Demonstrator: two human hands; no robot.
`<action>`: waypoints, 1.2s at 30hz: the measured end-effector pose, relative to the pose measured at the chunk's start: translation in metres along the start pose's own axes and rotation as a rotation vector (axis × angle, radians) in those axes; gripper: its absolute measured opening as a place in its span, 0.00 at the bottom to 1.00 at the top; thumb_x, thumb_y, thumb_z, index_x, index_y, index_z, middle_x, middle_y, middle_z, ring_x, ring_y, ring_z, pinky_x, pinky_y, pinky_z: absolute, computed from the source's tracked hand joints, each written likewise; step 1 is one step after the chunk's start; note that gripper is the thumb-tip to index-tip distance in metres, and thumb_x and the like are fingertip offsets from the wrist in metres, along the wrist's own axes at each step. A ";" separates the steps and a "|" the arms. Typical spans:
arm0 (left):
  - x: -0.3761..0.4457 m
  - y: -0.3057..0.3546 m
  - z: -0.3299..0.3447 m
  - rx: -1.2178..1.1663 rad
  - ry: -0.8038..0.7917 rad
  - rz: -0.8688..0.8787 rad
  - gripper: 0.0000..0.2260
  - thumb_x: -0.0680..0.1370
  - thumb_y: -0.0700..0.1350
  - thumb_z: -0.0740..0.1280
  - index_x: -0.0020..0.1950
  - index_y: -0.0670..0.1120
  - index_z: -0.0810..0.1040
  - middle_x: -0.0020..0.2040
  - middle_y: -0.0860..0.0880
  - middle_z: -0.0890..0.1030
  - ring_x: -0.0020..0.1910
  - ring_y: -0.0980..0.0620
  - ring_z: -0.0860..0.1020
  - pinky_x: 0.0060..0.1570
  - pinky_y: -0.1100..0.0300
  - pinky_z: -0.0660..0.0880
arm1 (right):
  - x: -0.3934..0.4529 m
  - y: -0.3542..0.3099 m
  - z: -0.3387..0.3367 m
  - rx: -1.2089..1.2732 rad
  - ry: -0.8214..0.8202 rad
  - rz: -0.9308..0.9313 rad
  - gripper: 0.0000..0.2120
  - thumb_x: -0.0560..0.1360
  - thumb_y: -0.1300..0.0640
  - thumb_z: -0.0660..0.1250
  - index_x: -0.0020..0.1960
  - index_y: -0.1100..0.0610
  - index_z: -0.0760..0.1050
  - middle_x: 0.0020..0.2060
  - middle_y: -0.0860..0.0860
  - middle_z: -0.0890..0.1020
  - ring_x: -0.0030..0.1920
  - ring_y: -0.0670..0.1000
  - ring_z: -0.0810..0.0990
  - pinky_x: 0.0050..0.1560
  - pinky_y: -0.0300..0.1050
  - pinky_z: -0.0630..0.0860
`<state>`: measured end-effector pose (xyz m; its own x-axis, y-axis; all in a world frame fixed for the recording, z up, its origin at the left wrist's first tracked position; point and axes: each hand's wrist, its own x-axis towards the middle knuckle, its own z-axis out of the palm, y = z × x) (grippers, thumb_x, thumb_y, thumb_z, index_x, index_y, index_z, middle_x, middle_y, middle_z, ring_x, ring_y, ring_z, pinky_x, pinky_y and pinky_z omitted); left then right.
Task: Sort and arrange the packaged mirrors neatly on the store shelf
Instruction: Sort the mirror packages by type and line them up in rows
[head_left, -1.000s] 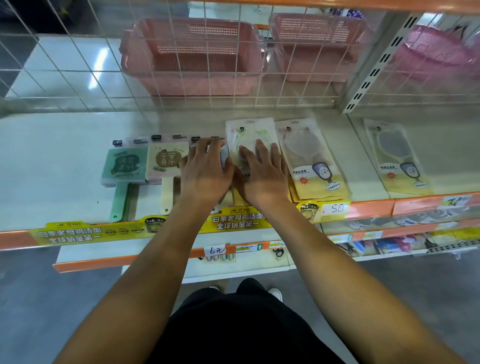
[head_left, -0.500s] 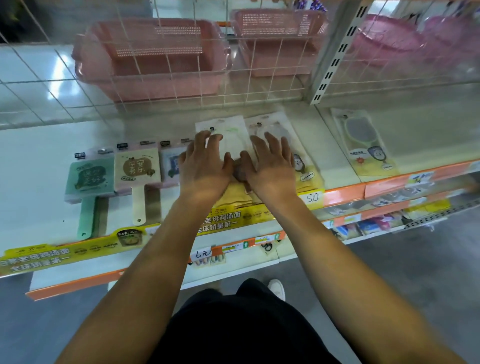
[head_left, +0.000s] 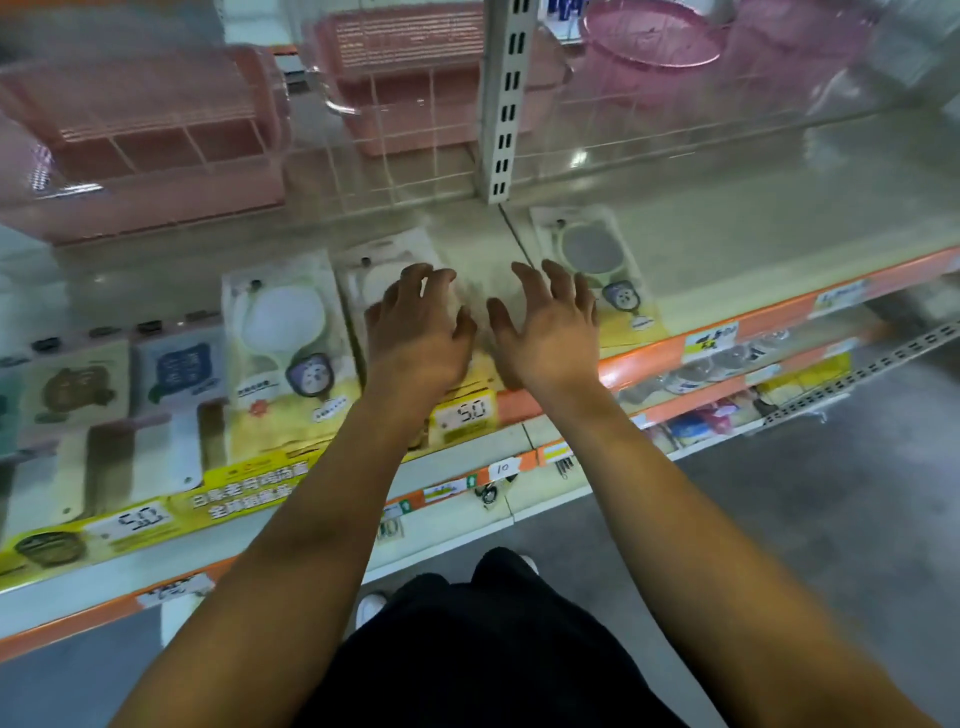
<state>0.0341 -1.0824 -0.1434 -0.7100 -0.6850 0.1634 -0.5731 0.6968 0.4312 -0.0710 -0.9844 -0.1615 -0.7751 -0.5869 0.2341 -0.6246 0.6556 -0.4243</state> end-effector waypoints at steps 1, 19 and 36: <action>0.003 0.011 0.005 0.005 -0.009 -0.006 0.20 0.78 0.51 0.62 0.69 0.48 0.69 0.69 0.47 0.69 0.66 0.43 0.70 0.61 0.49 0.65 | 0.007 0.012 -0.005 -0.008 -0.010 -0.002 0.26 0.77 0.41 0.62 0.72 0.50 0.68 0.72 0.56 0.68 0.73 0.67 0.60 0.71 0.65 0.60; 0.031 0.075 0.039 0.014 0.031 -0.133 0.19 0.79 0.51 0.62 0.69 0.47 0.69 0.69 0.47 0.68 0.66 0.44 0.70 0.61 0.50 0.66 | 0.071 0.081 -0.020 -0.229 -0.369 0.078 0.30 0.74 0.32 0.57 0.73 0.41 0.58 0.76 0.54 0.56 0.72 0.69 0.56 0.70 0.61 0.58; 0.027 0.082 0.044 0.017 0.033 -0.150 0.19 0.78 0.51 0.62 0.68 0.48 0.69 0.69 0.48 0.68 0.67 0.46 0.69 0.63 0.49 0.65 | 0.069 0.082 -0.023 -0.097 -0.290 -0.021 0.18 0.78 0.45 0.62 0.68 0.39 0.69 0.67 0.49 0.67 0.61 0.62 0.65 0.55 0.53 0.65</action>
<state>-0.0502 -1.0345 -0.1429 -0.6023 -0.7881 0.1271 -0.6788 0.5894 0.4380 -0.1779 -0.9606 -0.1603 -0.7109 -0.7029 -0.0237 -0.6573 0.6760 -0.3331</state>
